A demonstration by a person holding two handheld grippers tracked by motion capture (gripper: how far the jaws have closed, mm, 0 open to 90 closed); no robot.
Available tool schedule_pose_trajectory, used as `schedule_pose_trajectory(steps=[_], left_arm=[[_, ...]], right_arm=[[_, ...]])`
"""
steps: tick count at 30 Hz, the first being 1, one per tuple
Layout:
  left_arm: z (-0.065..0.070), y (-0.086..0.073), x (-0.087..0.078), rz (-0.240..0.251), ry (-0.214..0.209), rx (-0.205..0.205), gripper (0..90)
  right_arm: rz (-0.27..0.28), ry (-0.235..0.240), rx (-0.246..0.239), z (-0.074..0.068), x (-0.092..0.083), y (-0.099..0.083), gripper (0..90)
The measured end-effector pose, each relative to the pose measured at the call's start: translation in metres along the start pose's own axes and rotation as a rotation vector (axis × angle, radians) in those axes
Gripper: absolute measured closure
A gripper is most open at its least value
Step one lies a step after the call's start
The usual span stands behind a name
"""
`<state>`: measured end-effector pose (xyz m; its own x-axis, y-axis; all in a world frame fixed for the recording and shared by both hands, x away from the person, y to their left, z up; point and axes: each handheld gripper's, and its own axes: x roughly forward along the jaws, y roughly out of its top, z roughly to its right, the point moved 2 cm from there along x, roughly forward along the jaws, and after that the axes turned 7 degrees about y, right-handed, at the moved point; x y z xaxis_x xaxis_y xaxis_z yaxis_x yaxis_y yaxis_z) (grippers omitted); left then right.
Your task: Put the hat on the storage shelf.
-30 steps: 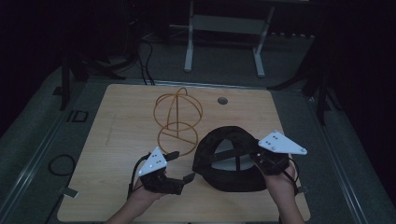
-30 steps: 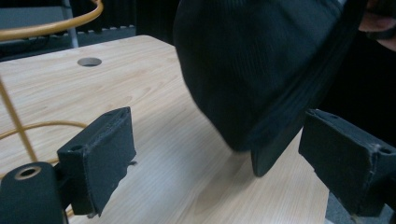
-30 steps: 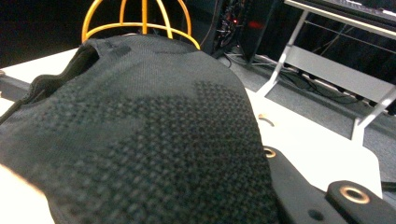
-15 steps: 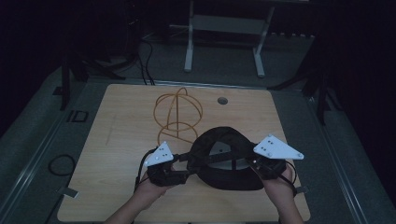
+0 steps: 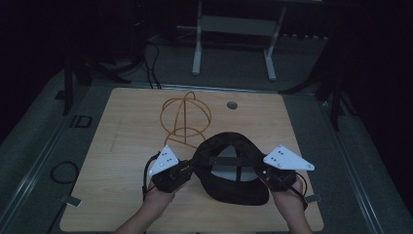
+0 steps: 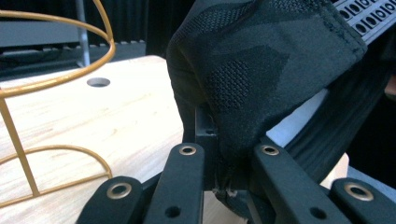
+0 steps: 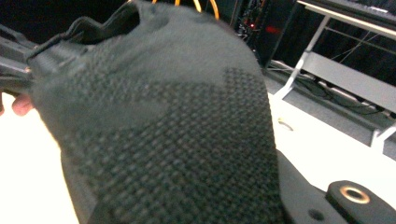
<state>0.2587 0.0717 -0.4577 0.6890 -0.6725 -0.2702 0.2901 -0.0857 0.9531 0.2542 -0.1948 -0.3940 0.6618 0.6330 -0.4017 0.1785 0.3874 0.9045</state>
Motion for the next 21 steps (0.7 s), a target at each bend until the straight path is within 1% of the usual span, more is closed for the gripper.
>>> schedule_pose_trajectory(steps=[3, 4, 6, 7, 8, 10, 11, 12, 13, 15, 16, 17, 18, 19, 20, 21], left_arm=[[0.001, 0.002, 0.001, 0.003, -0.005, -0.002, 87.4], [0.001, 0.002, 0.001, 0.002, -0.014, -0.006, 87.4], [0.002, 0.003, 0.001, 0.004, -0.011, -0.006, 87.4], [0.005, 0.006, 0.000, 0.014, -0.022, -0.008, 87.5], [0.005, 0.008, -0.001, 0.021, -0.023, -0.011, 87.5], [0.006, 0.010, -0.001, 0.023, -0.026, -0.013, 87.5], [0.008, 0.014, -0.002, 0.032, -0.030, -0.009, 87.6], [0.008, 0.014, -0.002, 0.032, -0.030, -0.009, 87.6], [0.010, 0.019, -0.003, 0.038, -0.033, 0.003, 87.6], [0.012, 0.022, -0.003, 0.041, -0.028, 0.017, 87.6], [0.012, 0.022, -0.003, 0.041, -0.028, 0.017, 87.6], [0.014, 0.024, -0.004, 0.046, -0.030, 0.024, 87.6], [0.014, 0.024, -0.004, 0.046, -0.030, 0.024, 87.7], [0.015, 0.027, -0.004, 0.050, -0.021, 0.041, 87.7], [0.015, 0.027, -0.004, 0.050, -0.021, 0.041, 87.6], [0.016, 0.028, -0.005, 0.059, -0.019, 0.044, 87.6]], right_arm=[[0.003, 0.004, 0.027, 0.001, 0.000, -0.005, 88.5], [0.006, 0.009, 0.036, 0.002, -0.001, -0.006, 88.4], [0.008, 0.006, 0.043, 0.002, -0.001, -0.008, 87.4], [0.014, 0.013, 0.058, 0.004, -0.003, -0.012, 84.0], [0.017, 0.013, 0.062, 0.004, -0.004, -0.013, 82.6], [0.016, 0.010, 0.068, 0.005, -0.005, -0.014, 82.6], [0.023, 0.013, 0.078, 0.005, -0.008, -0.016, 80.2], [0.023, 0.013, 0.078, 0.005, -0.008, -0.016, 80.2], [0.028, 0.020, 0.085, 0.006, -0.010, -0.019, 78.6], [0.035, 0.025, 0.095, 0.007, -0.012, -0.020, 77.1], [0.035, 0.025, 0.095, 0.007, -0.012, -0.020, 77.1], [0.038, 0.026, 0.099, 0.007, -0.014, -0.021, 73.9], [0.039, 0.026, 0.100, 0.007, -0.015, -0.022, 72.8], [0.043, 0.029, 0.104, 0.008, -0.016, -0.022, 69.3], [0.043, 0.029, 0.104, 0.008, -0.016, -0.022, 69.3], [0.048, 0.039, 0.110, 0.007, -0.019, -0.023, 65.8]])
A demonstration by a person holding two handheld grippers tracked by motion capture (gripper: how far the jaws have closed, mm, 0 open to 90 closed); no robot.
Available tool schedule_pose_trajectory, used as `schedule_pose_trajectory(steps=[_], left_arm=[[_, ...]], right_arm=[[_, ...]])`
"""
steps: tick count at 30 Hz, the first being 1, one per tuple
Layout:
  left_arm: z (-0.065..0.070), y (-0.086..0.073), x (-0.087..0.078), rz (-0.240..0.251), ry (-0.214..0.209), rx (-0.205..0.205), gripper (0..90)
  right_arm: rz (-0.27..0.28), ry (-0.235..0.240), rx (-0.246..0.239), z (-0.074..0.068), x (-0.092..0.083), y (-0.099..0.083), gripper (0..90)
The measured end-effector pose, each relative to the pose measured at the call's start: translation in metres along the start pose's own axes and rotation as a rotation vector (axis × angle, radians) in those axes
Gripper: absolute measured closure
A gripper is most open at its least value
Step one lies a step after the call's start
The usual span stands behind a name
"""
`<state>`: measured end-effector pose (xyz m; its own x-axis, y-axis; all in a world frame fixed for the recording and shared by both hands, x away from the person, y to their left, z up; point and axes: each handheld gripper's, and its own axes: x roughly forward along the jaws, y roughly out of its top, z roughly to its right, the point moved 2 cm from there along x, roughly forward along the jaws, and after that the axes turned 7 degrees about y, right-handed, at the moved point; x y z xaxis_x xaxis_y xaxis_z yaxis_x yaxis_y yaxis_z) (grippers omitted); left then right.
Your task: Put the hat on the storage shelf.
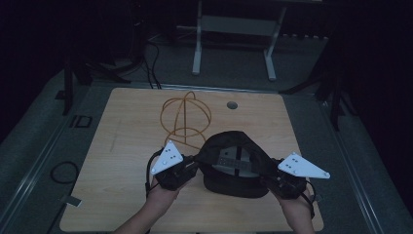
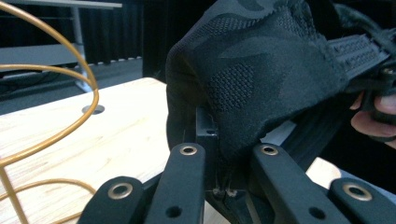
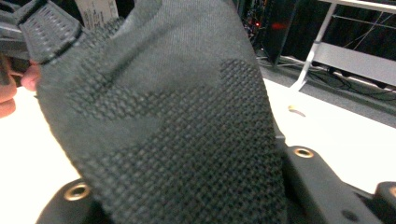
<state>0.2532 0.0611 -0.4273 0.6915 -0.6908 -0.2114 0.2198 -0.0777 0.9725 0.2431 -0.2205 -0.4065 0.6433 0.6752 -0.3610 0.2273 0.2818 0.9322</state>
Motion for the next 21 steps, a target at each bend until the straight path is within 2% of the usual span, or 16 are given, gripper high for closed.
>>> schedule_pose_trajectory(steps=[8, 11, 12, 14, 17, 18, 20, 21], left_arm=[[0.001, 0.009, -0.005, 0.021, -0.003, 0.016, 87.7], [0.000, 0.013, -0.007, 0.033, -0.004, 0.007, 87.6], [0.000, 0.014, -0.008, 0.033, -0.008, 0.015, 87.6], [-0.001, 0.016, -0.009, 0.039, -0.003, 0.014, 87.6], [0.001, 0.017, -0.010, 0.041, -0.001, 0.037, 87.6], [0.002, 0.017, -0.011, 0.039, -0.001, 0.047, 87.6], [0.001, 0.017, -0.012, 0.043, 0.015, 0.041, 87.6], [-0.001, 0.018, -0.012, 0.042, -0.002, 0.033, 87.6]], right_arm=[[-0.014, 0.019, -0.010, -0.004, -0.007, -0.006, 48.8], [-0.018, 0.029, -0.012, -0.005, -0.009, -0.009, 43.7], [-0.025, 0.044, -0.014, -0.006, -0.010, -0.010, 41.5], [-0.040, 0.055, -0.025, -0.007, -0.011, -0.013, 39.0], [-0.048, 0.075, -0.035, -0.009, -0.012, -0.016, 38.7], [-0.060, 0.099, -0.045, -0.011, -0.015, -0.020, 38.2], [-0.066, 0.104, -0.050, -0.012, -0.016, -0.021, 38.1], [-0.074, 0.118, -0.054, -0.013, -0.019, -0.023, 38.1]])
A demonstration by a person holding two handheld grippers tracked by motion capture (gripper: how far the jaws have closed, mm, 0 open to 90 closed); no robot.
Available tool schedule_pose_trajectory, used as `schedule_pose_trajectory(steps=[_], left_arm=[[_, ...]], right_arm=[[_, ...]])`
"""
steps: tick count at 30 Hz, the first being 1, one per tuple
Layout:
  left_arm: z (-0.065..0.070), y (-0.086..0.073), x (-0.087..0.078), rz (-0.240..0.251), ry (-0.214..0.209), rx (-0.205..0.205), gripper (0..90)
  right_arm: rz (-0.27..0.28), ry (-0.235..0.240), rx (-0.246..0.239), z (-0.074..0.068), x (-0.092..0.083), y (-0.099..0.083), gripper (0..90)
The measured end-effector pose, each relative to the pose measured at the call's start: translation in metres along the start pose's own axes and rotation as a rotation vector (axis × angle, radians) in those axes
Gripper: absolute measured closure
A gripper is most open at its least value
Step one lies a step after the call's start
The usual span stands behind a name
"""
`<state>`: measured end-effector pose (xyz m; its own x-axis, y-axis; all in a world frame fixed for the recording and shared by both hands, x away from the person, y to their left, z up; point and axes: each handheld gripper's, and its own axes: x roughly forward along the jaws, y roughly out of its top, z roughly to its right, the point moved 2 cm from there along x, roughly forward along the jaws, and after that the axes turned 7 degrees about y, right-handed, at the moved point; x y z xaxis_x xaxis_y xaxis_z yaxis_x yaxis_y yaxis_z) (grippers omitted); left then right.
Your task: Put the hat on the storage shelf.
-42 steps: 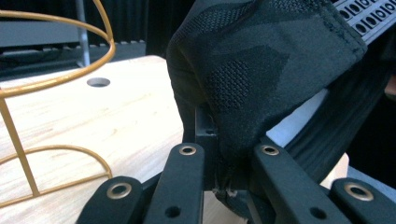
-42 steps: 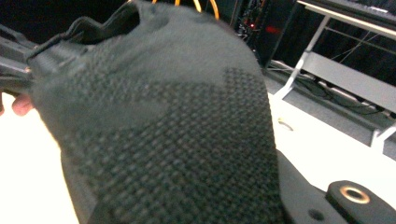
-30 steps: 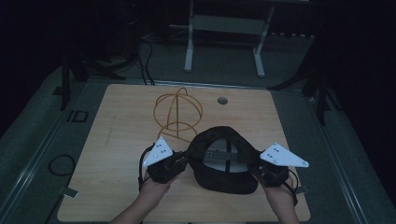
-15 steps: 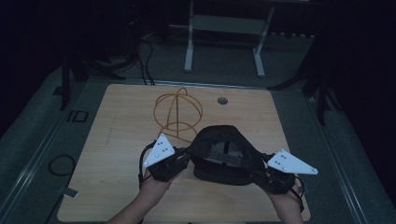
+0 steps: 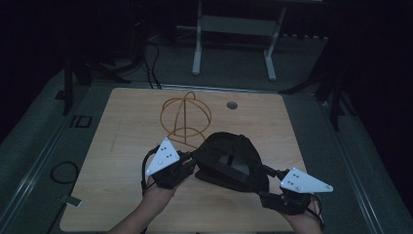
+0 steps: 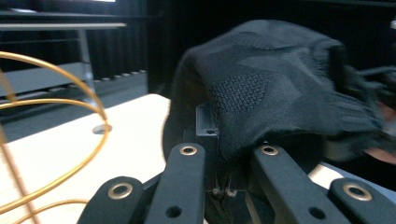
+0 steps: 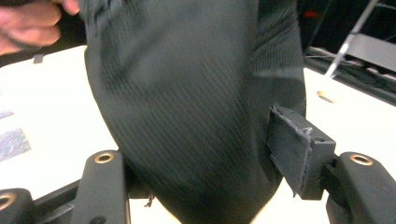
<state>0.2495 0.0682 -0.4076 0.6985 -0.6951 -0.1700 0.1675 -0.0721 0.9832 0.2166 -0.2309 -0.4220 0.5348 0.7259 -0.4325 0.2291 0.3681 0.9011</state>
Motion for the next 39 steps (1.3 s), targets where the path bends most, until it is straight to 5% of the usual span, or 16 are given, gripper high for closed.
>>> schedule_pose_trajectory(steps=[17, 24, 28, 30, 35, 39], left_arm=[[0.002, 0.002, -0.007, 0.039, -0.054, 0.023, 87.5], [-0.004, -0.001, -0.010, 0.026, -0.148, 0.063, 87.4], [-0.008, -0.004, -0.012, 0.039, -0.193, 0.081, 87.3], [-0.010, -0.005, -0.013, 0.043, -0.248, 0.080, 87.3], [-0.015, -0.004, -0.014, 0.050, -0.360, 0.059, 87.3], [-0.019, -0.003, -0.014, 0.064, -0.395, 0.043, 87.3]], right_arm=[[-0.058, 0.107, 0.013, -0.005, -0.032, -0.033, 35.4], [-0.015, 0.077, -0.011, 0.011, -0.055, -0.026, 40.5], [-0.011, 0.062, -0.036, 0.022, -0.055, -0.013, 41.4], [-0.005, 0.062, -0.058, 0.024, -0.052, -0.005, 41.8], [0.012, 0.115, -0.107, 0.023, -0.040, 0.012, 42.1], [0.013, 0.176, -0.150, 0.015, -0.026, 0.026, 42.3]])
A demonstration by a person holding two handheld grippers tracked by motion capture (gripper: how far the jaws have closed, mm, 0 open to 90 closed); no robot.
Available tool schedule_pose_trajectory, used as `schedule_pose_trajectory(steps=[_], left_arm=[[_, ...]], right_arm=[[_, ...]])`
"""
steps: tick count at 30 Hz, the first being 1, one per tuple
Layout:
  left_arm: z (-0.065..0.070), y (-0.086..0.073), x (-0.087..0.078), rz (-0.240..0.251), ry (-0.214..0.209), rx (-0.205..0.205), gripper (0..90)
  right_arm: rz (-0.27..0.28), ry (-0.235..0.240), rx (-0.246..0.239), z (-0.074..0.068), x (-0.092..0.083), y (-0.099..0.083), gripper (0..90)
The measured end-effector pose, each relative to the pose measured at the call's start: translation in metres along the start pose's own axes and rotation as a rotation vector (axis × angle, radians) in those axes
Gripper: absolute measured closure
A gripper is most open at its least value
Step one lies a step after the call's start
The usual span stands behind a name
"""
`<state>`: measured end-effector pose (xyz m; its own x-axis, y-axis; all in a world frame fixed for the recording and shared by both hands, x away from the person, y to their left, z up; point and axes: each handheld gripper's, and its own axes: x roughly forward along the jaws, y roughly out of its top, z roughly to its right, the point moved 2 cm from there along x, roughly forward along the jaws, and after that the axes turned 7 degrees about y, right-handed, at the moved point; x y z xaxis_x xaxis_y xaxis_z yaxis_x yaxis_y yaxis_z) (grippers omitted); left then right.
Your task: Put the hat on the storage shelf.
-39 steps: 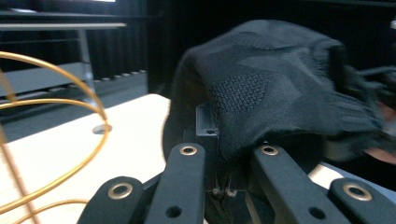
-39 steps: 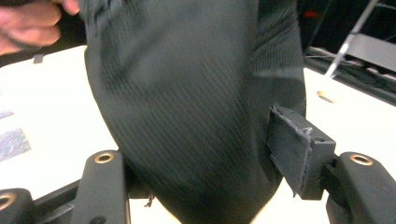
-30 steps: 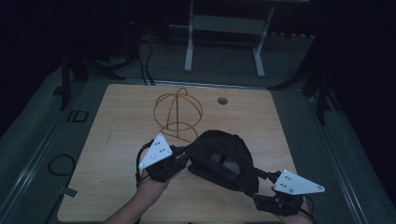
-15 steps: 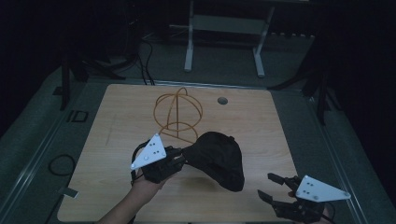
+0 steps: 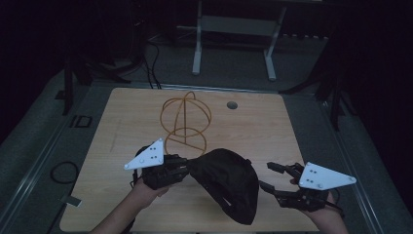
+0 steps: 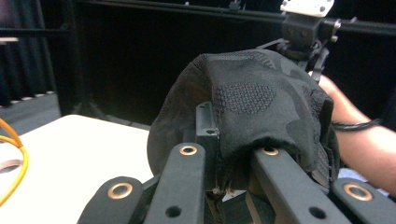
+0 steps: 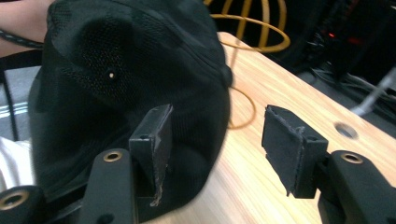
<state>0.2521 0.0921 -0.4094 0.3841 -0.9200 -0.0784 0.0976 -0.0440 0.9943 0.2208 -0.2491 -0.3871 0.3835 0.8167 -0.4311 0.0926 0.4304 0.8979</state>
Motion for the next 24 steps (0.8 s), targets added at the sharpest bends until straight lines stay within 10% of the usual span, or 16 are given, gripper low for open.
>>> schedule_pose_trajectory(steps=[13, 24], left_arm=[[-0.001, 0.000, 0.001, 0.000, -0.045, -0.021, 87.3], [0.000, 0.000, 0.006, -0.012, -0.074, -0.036, 87.3]], right_arm=[[0.012, 0.070, -0.166, -0.012, 0.023, 0.022, 46.0], [0.022, 0.125, -0.204, -0.016, 0.031, 0.026, 62.8]])
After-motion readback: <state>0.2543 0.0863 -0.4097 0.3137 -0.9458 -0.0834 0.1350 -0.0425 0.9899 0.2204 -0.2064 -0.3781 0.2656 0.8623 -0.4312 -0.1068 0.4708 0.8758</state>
